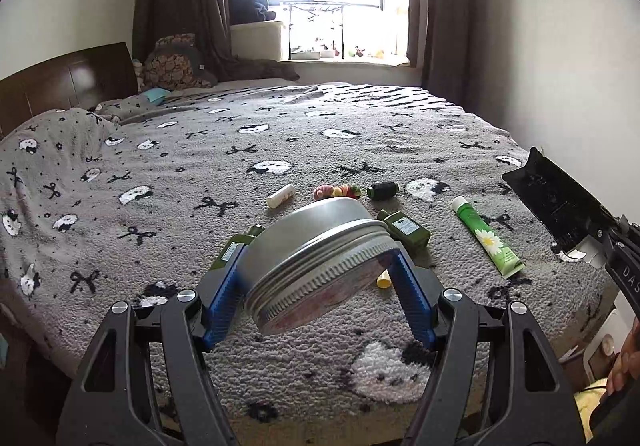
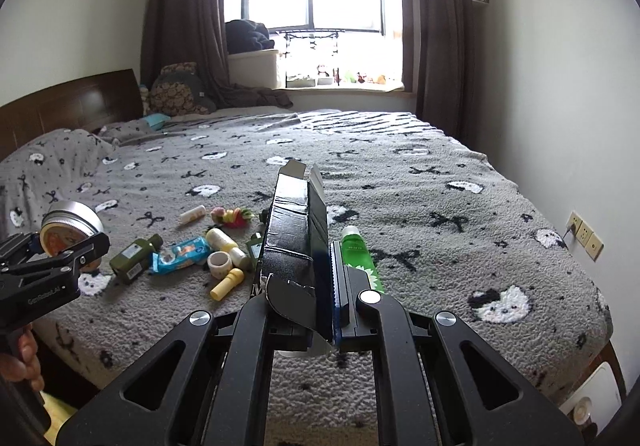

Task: Collect trash
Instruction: 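Carry the black carton and silver tin down to the bin beside the bed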

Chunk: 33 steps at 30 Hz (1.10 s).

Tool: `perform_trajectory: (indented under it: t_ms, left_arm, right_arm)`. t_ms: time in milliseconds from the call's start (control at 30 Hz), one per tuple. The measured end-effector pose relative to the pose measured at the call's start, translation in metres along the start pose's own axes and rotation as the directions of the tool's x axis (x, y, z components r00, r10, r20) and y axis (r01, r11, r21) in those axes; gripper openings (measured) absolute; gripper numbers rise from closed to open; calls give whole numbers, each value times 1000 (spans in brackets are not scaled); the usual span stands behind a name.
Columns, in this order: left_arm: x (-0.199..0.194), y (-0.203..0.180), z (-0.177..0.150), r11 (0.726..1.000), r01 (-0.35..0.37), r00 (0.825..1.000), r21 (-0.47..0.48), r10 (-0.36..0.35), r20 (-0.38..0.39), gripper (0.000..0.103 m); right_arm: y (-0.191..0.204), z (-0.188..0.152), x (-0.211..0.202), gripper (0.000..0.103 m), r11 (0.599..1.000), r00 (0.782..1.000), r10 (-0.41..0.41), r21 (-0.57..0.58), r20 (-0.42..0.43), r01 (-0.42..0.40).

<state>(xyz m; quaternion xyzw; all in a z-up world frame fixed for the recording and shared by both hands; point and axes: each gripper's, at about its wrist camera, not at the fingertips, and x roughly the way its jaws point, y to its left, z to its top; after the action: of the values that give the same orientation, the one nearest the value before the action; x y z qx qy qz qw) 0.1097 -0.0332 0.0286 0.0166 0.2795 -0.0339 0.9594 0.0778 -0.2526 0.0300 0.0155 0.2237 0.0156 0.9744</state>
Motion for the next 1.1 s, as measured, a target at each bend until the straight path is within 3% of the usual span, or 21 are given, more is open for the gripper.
perform_trajectory:
  t_ms: [367, 633, 867, 1100]
  left_arm:
    - [-62, 2, -38, 998, -10, 999, 60, 8, 39, 67]
    - [-75, 8, -96, 998, 27, 998, 59, -24, -52, 67]
    - [-57, 12, -154, 994, 73, 977, 77, -56, -206, 66]
    - [-27, 9, -204, 989, 131, 927, 69, -98, -363, 66]
  right_arm:
    - [-3, -36, -69, 8, 993, 993, 112, -28, 22, -111]
    - [15, -80, -76, 8, 980, 979, 182, -60, -97, -188]
    - [30, -125, -53, 8, 961, 928, 250, -43, -276, -272]
    - [54, -173, -34, 8, 936, 844, 304, -28, -442, -352]
